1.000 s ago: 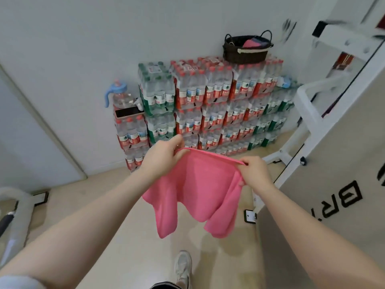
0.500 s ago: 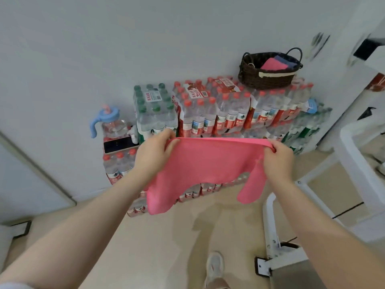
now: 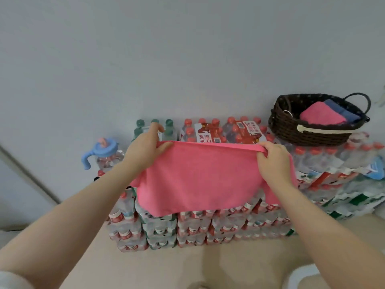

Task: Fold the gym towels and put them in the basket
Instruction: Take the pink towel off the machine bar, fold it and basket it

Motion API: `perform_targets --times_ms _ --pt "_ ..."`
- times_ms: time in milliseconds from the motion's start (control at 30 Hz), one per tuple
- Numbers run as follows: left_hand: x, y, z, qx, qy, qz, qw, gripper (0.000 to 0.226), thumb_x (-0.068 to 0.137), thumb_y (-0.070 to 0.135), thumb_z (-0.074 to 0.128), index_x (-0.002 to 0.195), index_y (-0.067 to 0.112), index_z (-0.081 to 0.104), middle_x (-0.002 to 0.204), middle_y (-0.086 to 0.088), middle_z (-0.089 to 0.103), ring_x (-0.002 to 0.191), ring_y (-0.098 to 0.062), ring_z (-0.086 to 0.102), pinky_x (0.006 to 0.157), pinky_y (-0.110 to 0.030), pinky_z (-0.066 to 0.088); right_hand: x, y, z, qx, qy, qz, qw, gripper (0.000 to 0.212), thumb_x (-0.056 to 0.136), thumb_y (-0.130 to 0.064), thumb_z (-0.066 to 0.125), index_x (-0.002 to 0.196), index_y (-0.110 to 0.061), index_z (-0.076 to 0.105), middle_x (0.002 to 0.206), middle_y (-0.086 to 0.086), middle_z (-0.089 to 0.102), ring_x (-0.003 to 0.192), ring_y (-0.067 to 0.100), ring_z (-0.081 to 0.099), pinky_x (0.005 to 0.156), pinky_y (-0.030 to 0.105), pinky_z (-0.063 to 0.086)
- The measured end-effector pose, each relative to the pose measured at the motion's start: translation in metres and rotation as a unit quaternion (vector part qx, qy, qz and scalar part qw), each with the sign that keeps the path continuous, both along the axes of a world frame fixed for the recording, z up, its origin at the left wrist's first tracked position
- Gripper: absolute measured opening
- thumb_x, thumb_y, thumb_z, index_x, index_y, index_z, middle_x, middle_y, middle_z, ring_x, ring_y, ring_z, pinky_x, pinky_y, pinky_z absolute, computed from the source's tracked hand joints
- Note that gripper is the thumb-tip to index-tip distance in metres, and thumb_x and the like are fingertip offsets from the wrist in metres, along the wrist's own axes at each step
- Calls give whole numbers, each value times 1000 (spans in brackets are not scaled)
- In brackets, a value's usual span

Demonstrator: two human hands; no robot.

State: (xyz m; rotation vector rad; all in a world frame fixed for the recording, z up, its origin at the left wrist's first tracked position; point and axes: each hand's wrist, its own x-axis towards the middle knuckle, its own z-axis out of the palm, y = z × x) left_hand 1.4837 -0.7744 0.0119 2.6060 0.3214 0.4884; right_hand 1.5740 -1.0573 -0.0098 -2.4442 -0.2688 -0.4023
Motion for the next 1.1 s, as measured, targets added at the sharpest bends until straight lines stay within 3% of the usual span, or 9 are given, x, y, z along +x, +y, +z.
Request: perform_targets --times_ms 167,333,533,667,767,867,967,1033,1100 --pt "48 16 -2 8 16 65 998 22 88 29 56 96 9 54 70 0 49 79 -26 51 70 -38 43 66 25 -1 -31 0 32 999 28 85 -8 53 108 -14 67 109 12 64 115 31 46 96 41 31" --pt "97 41 0 40 2 72 997 17 89 23 55 94 7 61 87 -11 59 86 -30 54 72 -35 40 124 53 -3 -46 3 47 998 28 86 -11 54 109 -18 68 111 8 65 120 28 46 99 39 24" --pt "173 74 -8 36 -25 79 996 17 89 21 54 94 7 64 83 -7 53 85 -29 54 71 -34 40 189 82 -10 -81 7 39 996 24 88 -16 53 105 -20 69 102 8 69 109 29 55 92 36 30" --pt "221 100 -18 58 -6 91 994 21 92 21 50 98 5 61 98 -13 58 91 -33 55 73 -39 42 230 105 -16 -99 35 46 993 23 88 -15 52 103 -14 69 101 12 71 103 32 60 87 38 37" --pt "242 124 -34 100 9 87 991 20 90 16 48 98 1 58 102 -18 60 90 -36 59 70 -42 44 254 123 -24 -106 77 91 987 19 88 -13 51 93 -6 68 94 17 70 93 35 62 75 37 42" --pt "245 118 -61 206 -22 37 978 24 73 11 41 92 5 54 91 -16 59 78 -34 60 68 -40 44 268 133 -35 -149 120 107 976 19 88 -13 50 90 -5 67 92 19 69 91 35 62 71 35 42" --pt "242 68 -76 226 -77 -86 967 32 67 16 43 99 14 46 103 -6 48 89 -26 46 75 -35 32 271 132 -46 -173 137 114 969 20 88 -15 50 91 -8 68 94 16 70 92 35 62 74 36 44" --pt "249 34 -75 187 -39 -212 958 28 71 21 42 97 13 50 98 -8 55 86 -26 49 72 -36 41 270 129 -48 -212 142 119 960 19 88 -20 50 91 -12 67 95 12 70 95 34 62 79 37 43" --pt "264 8 -74 130 64 -300 943 38 78 26 33 100 8 57 101 -14 60 88 -31 57 74 -38 50 273 124 -44 -253 140 125 949 19 88 -25 51 95 -17 66 100 8 70 101 30 60 85 36 38"
